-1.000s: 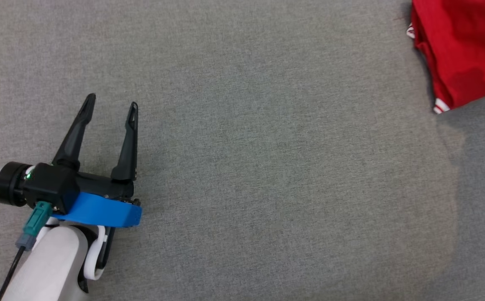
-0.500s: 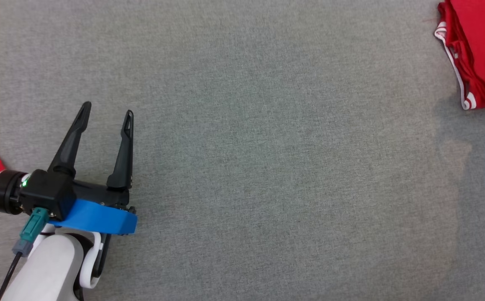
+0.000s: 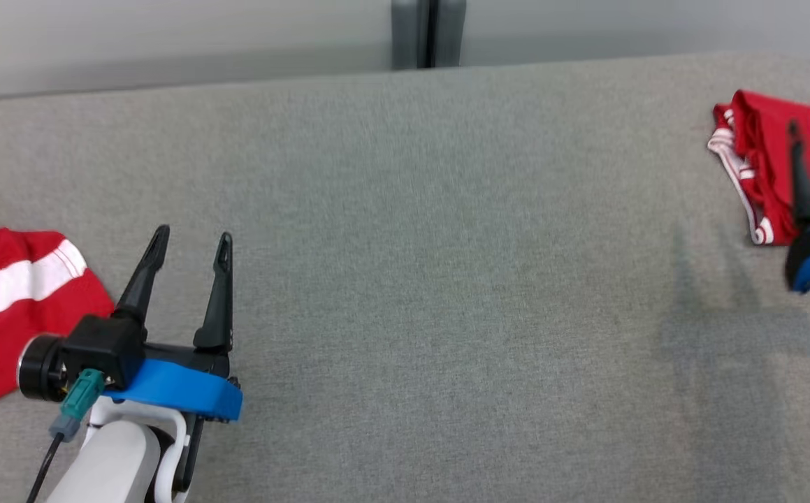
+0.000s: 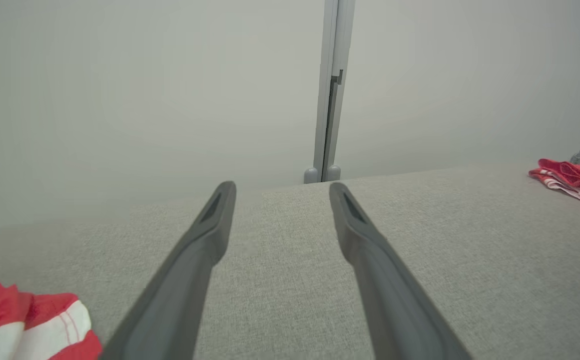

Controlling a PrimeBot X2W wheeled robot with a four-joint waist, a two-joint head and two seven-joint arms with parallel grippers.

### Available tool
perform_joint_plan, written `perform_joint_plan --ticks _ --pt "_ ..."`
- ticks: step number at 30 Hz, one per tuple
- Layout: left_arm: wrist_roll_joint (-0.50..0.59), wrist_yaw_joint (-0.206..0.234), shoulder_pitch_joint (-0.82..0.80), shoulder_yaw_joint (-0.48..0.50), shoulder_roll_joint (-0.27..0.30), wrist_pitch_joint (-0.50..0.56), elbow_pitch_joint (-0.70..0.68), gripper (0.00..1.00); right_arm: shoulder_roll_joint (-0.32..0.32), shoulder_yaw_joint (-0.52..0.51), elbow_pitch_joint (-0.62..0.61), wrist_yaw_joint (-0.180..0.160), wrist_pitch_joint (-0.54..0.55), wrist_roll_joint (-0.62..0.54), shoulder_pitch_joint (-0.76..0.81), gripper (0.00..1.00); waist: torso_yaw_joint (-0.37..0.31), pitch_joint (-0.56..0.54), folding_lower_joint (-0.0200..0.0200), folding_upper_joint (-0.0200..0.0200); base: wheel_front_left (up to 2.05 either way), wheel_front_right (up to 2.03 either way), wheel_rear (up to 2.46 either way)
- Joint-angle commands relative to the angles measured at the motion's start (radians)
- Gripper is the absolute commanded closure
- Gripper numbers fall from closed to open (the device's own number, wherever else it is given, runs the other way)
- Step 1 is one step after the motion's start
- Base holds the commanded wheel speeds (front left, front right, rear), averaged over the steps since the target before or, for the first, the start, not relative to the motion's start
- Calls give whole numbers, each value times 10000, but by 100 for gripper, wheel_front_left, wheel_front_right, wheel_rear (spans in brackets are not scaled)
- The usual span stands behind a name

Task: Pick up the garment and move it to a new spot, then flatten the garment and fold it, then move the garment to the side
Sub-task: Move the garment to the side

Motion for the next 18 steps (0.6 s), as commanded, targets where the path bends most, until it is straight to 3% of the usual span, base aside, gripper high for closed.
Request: perform_joint_plan --ticks 1,12,18 --pt "-109 72 189 70 -97 -72 164 0 224 85 -479 -2 -62 272 554 0 -117 -380 3 1 0 0 0" --pt "-218 -14 848 -26 -332 -283 1145 0 1956 -550 -4928 -4 987 1441 4215 0 328 -1680 3 1 0 0 0" --pt "-237 104 1129 97 -523 -349 1407 0 2837 -727 -6141 -1 1363 1776 5680 0 541 -2135 3 1 0 0 0"
